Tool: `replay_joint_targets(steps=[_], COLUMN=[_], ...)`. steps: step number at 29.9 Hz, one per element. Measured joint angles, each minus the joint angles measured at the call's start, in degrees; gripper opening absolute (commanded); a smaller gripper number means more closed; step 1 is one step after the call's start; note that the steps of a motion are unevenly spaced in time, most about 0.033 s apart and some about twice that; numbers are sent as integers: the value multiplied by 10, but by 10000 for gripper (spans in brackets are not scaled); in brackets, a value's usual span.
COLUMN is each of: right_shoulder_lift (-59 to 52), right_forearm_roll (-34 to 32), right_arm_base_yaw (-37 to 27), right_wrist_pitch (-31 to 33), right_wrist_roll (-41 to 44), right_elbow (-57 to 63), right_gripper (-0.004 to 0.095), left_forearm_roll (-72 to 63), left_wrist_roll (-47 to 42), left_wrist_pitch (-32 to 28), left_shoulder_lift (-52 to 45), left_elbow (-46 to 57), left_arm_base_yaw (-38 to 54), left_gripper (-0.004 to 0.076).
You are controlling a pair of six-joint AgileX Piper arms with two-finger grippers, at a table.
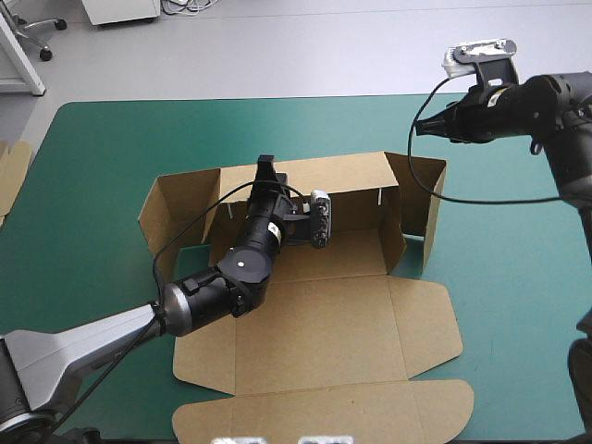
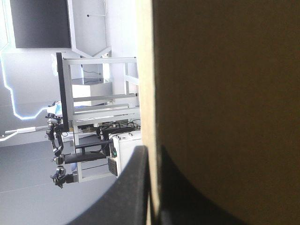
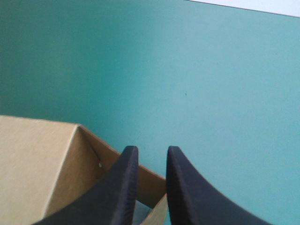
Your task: Fold the box
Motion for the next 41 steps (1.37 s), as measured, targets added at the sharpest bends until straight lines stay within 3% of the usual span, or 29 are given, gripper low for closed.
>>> replay_joint_targets(steps=[12,25,32,41], right_shoulder_lift=[163,182,165,16], right_forearm_roll=[68,125,165,276], right_arm_base_yaw=[-39,-39,-39,-39], right_wrist_pitch=[-1,27,20,-100], right_wrist_roll=[-15,-84,-122,-233], right_elbow=[-54,-49,44,232], right_gripper=[214,214,214,214], left_forearm_roll=[0,0,0,0], left_wrist_roll=[-2,-2,-2,-2], left_wrist_pitch=[0,0,0,0], left_shoulder_lift=[0,0,0,0], left_elbow=[0,0,0,0], left_arm_base_yaw=[0,0,0,0], left_gripper=[-15,-15,-15,-15])
